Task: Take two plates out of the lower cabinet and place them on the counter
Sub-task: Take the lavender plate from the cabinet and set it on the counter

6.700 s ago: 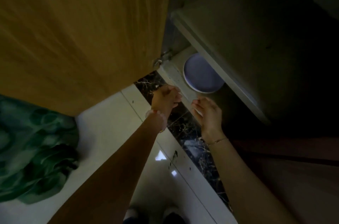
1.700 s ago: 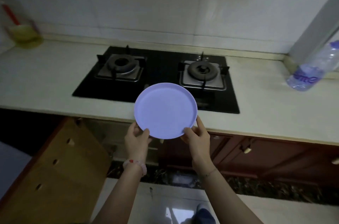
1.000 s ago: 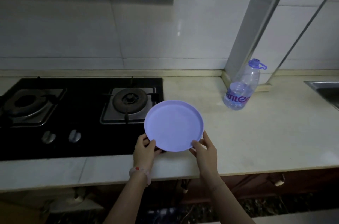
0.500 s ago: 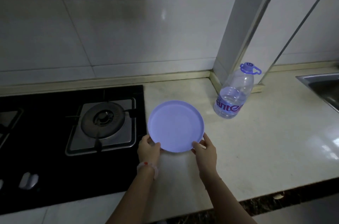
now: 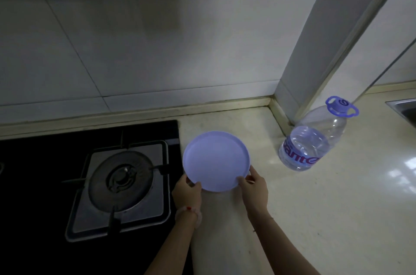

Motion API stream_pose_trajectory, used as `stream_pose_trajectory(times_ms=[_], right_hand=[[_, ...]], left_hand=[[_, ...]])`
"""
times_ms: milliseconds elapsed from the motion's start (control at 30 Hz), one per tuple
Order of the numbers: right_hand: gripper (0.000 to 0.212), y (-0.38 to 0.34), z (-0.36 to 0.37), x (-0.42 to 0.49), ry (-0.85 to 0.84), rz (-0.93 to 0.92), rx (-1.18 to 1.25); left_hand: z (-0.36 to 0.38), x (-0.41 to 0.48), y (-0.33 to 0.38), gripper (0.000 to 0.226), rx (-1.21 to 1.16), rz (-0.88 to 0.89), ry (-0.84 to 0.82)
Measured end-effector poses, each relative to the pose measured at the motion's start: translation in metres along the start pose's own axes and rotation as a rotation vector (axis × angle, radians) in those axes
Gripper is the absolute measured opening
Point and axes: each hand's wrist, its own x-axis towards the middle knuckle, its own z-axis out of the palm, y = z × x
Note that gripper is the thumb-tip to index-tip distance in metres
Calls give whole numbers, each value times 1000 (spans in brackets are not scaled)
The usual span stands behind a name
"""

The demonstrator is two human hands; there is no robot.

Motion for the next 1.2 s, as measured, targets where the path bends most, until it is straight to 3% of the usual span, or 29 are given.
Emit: stream_pose_trajectory(times_ms=[100,433,700,867,1200], right_hand=[[16,0,6,15,4,-10,-29],[17,-19,32,50,-11,48,-9],[28,-32,49,76,-39,151,57],[35,-30,47,76,-59,164,106],[49,-26,27,53,-52,182,134]], left_hand=[[3,14,3,29,-22,5,-14],[19,58,18,26,-250,-98,-52],[24,84,34,32,-421,-156,-44],[21,85,36,15,-524,-175,-54],[13,61,28,26,-402,-38,-76]])
